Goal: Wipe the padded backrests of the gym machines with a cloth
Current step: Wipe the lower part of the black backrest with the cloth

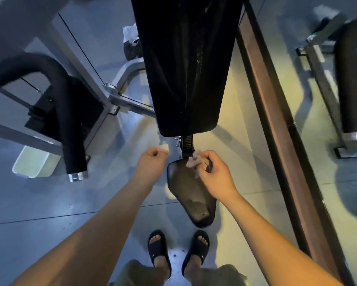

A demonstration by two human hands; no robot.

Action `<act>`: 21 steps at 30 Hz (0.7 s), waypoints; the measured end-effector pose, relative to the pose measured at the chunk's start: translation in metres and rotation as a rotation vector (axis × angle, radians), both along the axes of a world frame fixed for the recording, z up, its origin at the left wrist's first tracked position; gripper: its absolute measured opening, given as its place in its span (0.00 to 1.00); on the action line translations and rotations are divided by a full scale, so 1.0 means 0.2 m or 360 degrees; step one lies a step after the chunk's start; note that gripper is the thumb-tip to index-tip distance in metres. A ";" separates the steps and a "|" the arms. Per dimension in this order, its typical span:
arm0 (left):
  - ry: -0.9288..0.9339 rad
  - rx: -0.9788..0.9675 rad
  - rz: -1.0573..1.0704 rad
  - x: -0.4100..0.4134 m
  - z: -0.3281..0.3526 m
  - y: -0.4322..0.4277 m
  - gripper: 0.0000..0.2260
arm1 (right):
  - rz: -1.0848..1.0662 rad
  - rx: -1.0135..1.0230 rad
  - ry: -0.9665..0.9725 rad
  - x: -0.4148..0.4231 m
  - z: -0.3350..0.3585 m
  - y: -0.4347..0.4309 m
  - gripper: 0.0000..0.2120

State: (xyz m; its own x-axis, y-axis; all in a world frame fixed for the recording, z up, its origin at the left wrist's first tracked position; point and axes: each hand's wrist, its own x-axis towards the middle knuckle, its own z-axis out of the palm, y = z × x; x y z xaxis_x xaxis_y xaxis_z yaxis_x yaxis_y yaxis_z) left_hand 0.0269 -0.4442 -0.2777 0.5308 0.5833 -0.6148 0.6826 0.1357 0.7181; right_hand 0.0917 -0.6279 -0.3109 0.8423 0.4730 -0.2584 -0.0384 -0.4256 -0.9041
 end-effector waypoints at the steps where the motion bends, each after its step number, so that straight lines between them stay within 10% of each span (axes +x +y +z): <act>1: -0.0009 0.0040 -0.0006 0.03 -0.11 0.01 0.08 | -0.0014 0.0024 -0.0018 0.05 -0.09 0.00 0.11; 21: -0.0622 0.0421 0.0052 0.61 -1.19 0.29 0.27 | -0.0041 -0.0006 -0.1195 0.54 -1.21 0.27 0.18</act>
State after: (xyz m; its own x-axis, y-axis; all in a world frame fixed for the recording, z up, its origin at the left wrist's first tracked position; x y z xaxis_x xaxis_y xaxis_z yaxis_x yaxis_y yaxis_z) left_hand 0.1497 -0.3860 -0.5154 0.6717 0.7132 -0.2006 0.3528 -0.0698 0.9331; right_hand 0.1998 -0.5741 -0.5525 0.8035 0.4510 0.3885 0.5782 -0.4360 -0.6896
